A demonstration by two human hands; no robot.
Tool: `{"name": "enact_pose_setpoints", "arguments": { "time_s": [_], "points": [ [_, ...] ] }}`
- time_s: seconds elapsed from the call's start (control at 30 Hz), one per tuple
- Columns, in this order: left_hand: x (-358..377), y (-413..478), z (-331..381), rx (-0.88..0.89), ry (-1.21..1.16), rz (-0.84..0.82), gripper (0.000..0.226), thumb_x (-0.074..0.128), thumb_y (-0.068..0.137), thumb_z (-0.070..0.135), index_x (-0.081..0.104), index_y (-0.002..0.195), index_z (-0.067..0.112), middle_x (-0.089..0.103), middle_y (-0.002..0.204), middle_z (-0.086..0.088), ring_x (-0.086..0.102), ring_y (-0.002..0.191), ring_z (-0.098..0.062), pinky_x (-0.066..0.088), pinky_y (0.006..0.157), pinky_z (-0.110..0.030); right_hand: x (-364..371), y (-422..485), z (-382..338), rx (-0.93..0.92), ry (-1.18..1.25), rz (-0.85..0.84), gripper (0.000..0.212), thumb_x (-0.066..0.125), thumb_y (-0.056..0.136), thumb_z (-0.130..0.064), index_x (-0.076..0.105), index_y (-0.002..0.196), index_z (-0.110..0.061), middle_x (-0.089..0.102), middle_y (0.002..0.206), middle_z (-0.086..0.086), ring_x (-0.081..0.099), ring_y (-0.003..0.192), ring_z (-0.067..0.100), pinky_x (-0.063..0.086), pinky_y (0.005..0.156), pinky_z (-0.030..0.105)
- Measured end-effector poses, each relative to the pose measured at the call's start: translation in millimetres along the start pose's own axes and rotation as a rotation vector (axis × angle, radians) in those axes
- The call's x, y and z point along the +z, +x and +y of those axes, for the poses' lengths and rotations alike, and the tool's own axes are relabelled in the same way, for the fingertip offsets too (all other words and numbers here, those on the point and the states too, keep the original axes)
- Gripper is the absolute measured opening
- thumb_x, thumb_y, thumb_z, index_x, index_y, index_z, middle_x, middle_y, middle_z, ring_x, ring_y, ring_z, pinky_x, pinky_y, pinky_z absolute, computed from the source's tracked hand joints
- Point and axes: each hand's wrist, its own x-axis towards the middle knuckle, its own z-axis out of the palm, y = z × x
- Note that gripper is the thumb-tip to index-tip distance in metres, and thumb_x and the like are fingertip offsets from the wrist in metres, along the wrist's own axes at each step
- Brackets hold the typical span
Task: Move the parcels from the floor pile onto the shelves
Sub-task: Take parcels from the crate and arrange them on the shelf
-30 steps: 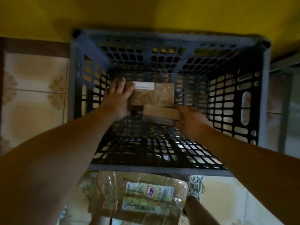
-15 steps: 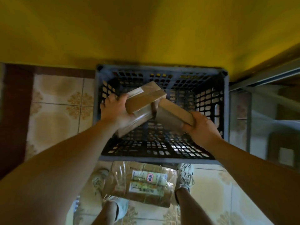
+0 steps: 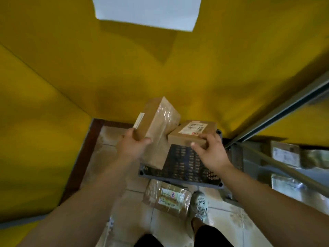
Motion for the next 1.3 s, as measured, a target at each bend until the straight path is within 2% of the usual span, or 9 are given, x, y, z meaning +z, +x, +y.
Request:
{"name": "enact_pose_setpoints", "arguments": {
  "time_s": [0.17, 0.27, 0.37, 0.5, 0.63, 0.7, 0.93, 1.07, 1.3],
  "points": [
    [-71.4, -63.6, -4.3, 0.088, -0.156, 0.064, 0.071, 0.075, 0.080, 0.035, 0.042, 0.141, 0.018, 0.044, 0.139, -0.008, 0.047, 0.123, -0.029, 0.045, 0.095, -0.037, -9.2, -71.8, -56.9, -0.024, 0.090, 0.245, 0.021, 0.059, 0.097, -0.028, 0.060, 0.113, -0.013, 0.039, 0.144, 0.003, 0.045, 0.127, 0.019, 0.030, 0.098, 0.021],
    [-104.1, -97.5, -14.9, 0.120, -0.179, 0.083, 0.074, 0.077, 0.075, 0.041, 0.045, 0.139, 0.021, 0.044, 0.138, -0.010, 0.049, 0.118, -0.029, 0.047, 0.095, -0.041, -10.0, -115.6, -80.9, 0.015, 0.210, 0.320, 0.039, 0.063, 0.094, -0.019, 0.049, 0.131, -0.019, 0.037, 0.142, 0.003, 0.049, 0.119, 0.022, 0.044, 0.099, 0.030],
    [-132.4, -128.6, -22.5, 0.149, -0.228, 0.079, 0.073, 0.078, 0.073, 0.044, 0.047, 0.136, 0.024, 0.048, 0.135, -0.007, 0.051, 0.111, -0.026, 0.045, 0.084, -0.035, -14.4, -155.9, -104.1, 0.054, 0.378, 0.390, 0.048, 0.059, 0.096, -0.016, 0.042, 0.140, -0.022, 0.049, 0.131, 0.000, 0.051, 0.104, 0.015, 0.050, 0.078, 0.027],
    [-165.2, -166.8, -30.4, 0.177, -0.264, 0.080, 0.086, 0.077, 0.059, 0.056, 0.049, 0.133, 0.024, 0.048, 0.136, -0.009, 0.051, 0.117, -0.031, 0.044, 0.098, -0.043, -30.0, -203.3, -126.7, 0.029, 0.546, 0.523, 0.047, 0.058, 0.097, -0.014, 0.043, 0.140, -0.021, 0.052, 0.135, 0.004, 0.055, 0.105, 0.018, 0.051, 0.077, 0.032],
    [-180.1, -205.7, -32.8, 0.166, -0.374, 0.132, 0.072, 0.079, 0.074, 0.044, 0.047, 0.134, 0.022, 0.046, 0.137, -0.010, 0.052, 0.114, -0.031, 0.045, 0.072, -0.033, -56.9, -240.2, -139.6, -0.018, 0.675, 0.623, 0.049, 0.059, 0.096, -0.013, 0.042, 0.141, -0.020, 0.052, 0.135, 0.004, 0.054, 0.110, 0.021, 0.046, 0.078, 0.032],
    [-179.2, -227.7, -29.6, 0.152, -0.434, 0.146, 0.070, 0.078, 0.075, 0.044, 0.046, 0.133, 0.023, 0.047, 0.136, -0.011, 0.053, 0.113, -0.032, 0.049, 0.074, -0.035, -69.5, -257.4, -143.3, -0.017, 0.760, 0.643, 0.052, 0.059, 0.094, -0.011, 0.041, 0.143, -0.019, 0.052, 0.136, 0.005, 0.054, 0.118, 0.024, 0.045, 0.083, 0.032],
    [-160.3, -318.4, -8.6, 0.256, -0.478, 0.235, 0.068, 0.075, 0.078, 0.040, 0.045, 0.134, 0.019, 0.043, 0.137, -0.012, 0.051, 0.112, -0.030, 0.042, 0.083, -0.035, -114.8, -314.4, -121.4, -0.020, 0.960, 0.633, 0.054, 0.058, 0.094, -0.008, 0.041, 0.144, -0.021, 0.052, 0.136, 0.008, 0.053, 0.121, 0.026, 0.047, 0.087, 0.032],
    [-142.4, -371.0, -8.5, 0.325, -0.435, 0.276, 0.069, 0.075, 0.079, 0.035, 0.044, 0.137, 0.019, 0.036, 0.135, -0.011, 0.042, 0.102, -0.021, 0.035, 0.085, -0.031, -125.4, -346.6, -94.0, -0.091, 0.780, 0.433, 0.075, 0.066, 0.089, -0.004, 0.029, 0.151, -0.025, 0.053, 0.137, 0.008, 0.054, 0.124, 0.026, 0.048, 0.101, 0.043],
    [-125.9, -433.0, -24.0, 0.423, -0.338, 0.343, 0.081, 0.076, 0.076, 0.041, 0.035, 0.144, 0.025, 0.032, 0.139, -0.005, 0.041, 0.125, -0.026, 0.036, 0.093, -0.033, -125.6, -394.6, -64.4, -0.140, 0.650, 0.250, 0.096, 0.072, 0.079, 0.004, 0.020, 0.151, -0.035, 0.053, 0.138, 0.001, 0.051, 0.129, 0.026, 0.049, 0.101, 0.053]
  ]
}}
